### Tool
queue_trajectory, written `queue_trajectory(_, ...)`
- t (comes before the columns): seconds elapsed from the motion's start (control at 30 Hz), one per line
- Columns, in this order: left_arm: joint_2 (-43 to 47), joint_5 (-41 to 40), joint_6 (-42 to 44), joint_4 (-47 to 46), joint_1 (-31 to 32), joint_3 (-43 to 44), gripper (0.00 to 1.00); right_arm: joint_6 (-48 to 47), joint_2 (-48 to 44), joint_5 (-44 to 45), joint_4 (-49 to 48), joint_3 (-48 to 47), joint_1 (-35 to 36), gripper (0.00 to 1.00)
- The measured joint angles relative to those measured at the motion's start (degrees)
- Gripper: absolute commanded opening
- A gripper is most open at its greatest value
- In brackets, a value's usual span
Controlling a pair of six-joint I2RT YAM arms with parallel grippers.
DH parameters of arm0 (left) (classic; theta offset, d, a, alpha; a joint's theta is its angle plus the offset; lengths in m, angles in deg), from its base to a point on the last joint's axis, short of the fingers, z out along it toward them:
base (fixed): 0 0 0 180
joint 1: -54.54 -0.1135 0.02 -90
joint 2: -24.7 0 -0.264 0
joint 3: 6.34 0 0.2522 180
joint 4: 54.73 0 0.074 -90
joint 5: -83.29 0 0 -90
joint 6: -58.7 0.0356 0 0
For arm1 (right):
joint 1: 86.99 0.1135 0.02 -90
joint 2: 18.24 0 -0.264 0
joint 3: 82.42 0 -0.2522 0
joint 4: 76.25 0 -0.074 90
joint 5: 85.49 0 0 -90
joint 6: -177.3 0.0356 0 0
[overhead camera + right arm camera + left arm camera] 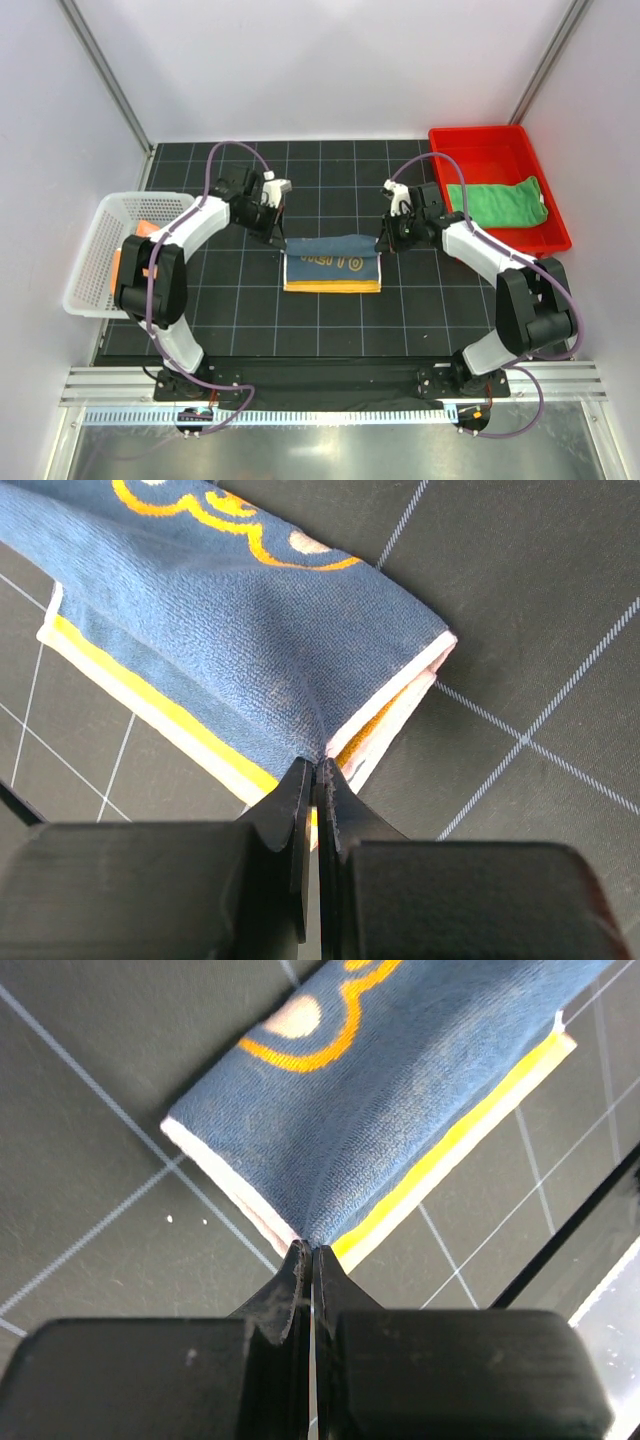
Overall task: Fold and stack the towels
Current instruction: Fold the towel
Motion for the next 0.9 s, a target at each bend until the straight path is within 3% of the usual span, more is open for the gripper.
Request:
queue_trajectory(0.5, 6.7, -5.7, -2.5, 0.2, 4.7, -5.8, 0.00, 3.1, -6.6, 4.4, 2.3, 3.8, 3.2, 0.01)
queue_trajectory(0.9, 6.5, -11.7, -4.5, 1.1, 10.4, -8.9, 0.00, 8.0, -6.6, 6.9, 3.5, 7.7, 3.3, 0.05)
